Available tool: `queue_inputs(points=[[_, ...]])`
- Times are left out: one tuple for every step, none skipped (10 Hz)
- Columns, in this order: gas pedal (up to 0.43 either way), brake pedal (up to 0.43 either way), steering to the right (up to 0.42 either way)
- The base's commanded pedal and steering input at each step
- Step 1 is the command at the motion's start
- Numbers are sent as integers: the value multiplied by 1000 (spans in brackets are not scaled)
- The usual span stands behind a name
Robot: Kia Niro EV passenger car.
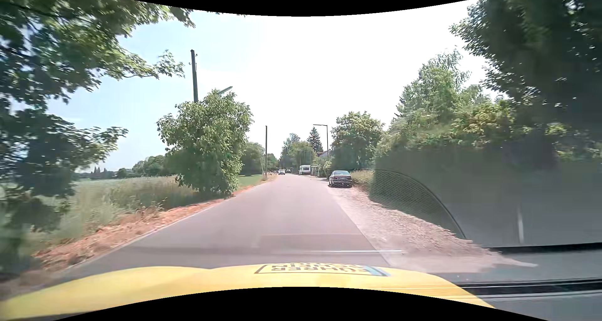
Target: Follow the waypoints while adhering to traffic rules and regulations
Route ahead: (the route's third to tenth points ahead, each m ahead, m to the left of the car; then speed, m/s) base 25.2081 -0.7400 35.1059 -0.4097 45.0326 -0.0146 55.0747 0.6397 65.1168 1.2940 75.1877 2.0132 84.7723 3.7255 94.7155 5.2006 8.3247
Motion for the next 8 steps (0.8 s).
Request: queue_inputs(points=[[67, 0, 0], [67, 0, 0], [59, 0, 0], [59, 0, -1], [59, 0, -2], [59, 0, -2], [59, 0, -3], [59, 0, -3]])
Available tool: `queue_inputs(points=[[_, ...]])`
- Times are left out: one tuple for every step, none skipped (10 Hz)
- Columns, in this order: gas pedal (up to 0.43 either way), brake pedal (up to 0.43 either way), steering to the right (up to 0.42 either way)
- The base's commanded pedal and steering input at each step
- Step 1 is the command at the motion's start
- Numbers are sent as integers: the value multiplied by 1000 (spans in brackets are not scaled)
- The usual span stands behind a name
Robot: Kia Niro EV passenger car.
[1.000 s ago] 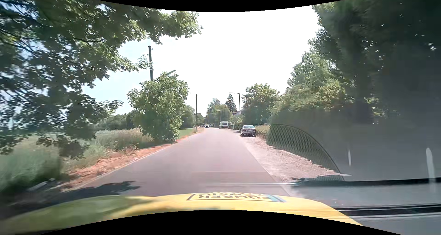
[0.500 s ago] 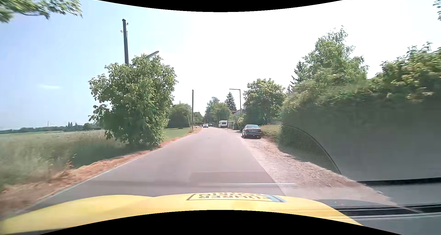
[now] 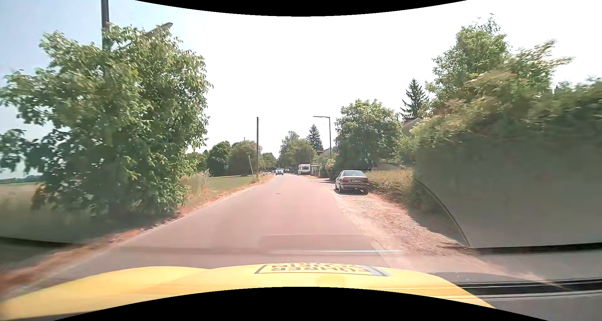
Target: Follow the waypoints while adhering to traffic rules and regulations
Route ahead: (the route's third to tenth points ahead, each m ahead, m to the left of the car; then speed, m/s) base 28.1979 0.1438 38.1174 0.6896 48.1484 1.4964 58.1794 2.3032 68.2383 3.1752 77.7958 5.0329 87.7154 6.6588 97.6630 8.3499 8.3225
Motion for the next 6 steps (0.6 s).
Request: queue_inputs(points=[[59, 0, -3], [59, 0, -3], [47, 0, -4], [47, 0, -6], [47, 0, -7], [47, 0, -8]])
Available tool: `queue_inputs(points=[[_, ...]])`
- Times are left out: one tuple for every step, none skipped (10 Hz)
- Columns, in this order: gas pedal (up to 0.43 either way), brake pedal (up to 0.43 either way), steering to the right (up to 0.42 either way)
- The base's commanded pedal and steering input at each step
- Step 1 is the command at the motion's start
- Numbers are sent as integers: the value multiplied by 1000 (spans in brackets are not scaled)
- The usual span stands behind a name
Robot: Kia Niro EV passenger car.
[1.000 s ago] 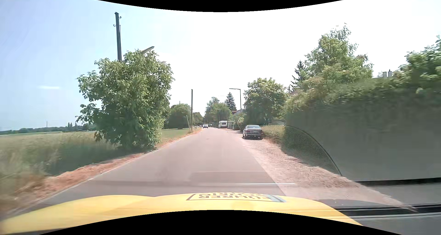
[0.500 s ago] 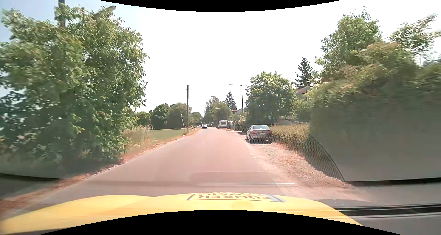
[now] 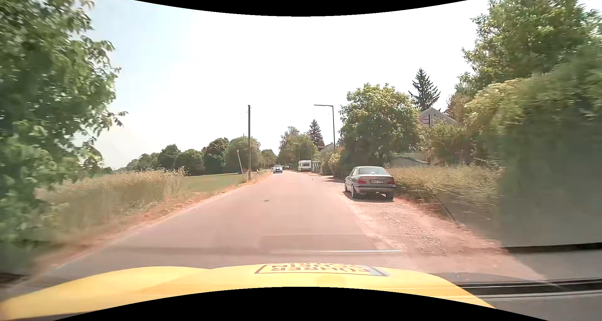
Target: Follow the waypoints while adhering to traffic rules and regulations
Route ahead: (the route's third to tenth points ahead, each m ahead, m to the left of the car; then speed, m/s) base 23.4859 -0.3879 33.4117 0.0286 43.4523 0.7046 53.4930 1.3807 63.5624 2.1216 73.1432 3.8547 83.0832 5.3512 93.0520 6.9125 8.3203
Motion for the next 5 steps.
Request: queue_inputs(points=[[47, 0, -7], [47, 0, -7], [47, 0, -7], [47, 0, -8], [47, 0, -7]])
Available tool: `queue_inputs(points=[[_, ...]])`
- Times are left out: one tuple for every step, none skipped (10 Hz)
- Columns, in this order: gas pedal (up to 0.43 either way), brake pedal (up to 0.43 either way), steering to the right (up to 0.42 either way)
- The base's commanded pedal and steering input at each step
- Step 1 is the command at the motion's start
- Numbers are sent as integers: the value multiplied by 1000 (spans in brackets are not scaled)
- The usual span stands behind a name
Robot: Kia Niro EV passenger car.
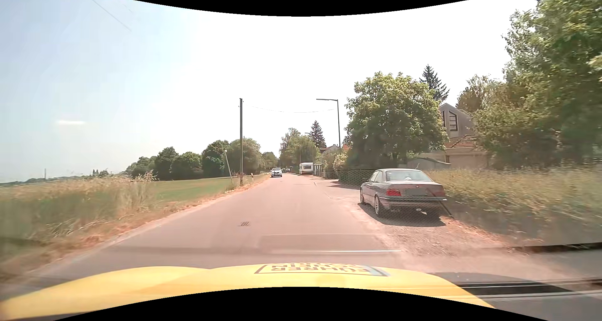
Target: Follow the waypoints while adhering to traffic rules and regulations
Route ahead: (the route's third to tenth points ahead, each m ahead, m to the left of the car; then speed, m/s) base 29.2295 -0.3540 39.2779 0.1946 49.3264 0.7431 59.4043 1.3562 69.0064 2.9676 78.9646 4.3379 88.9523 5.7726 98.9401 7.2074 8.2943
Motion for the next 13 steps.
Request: queue_inputs(points=[[59, 0, -8], [59, 0, -8], [59, 0, -8], [59, 0, -8], [59, 0, -9], [59, 0, -9], [59, 0, -9], [59, 0, -10], [59, 0, -11], [59, 0, -11], [67, 0, -12], [67, 0, -13], [67, 0, -13]])
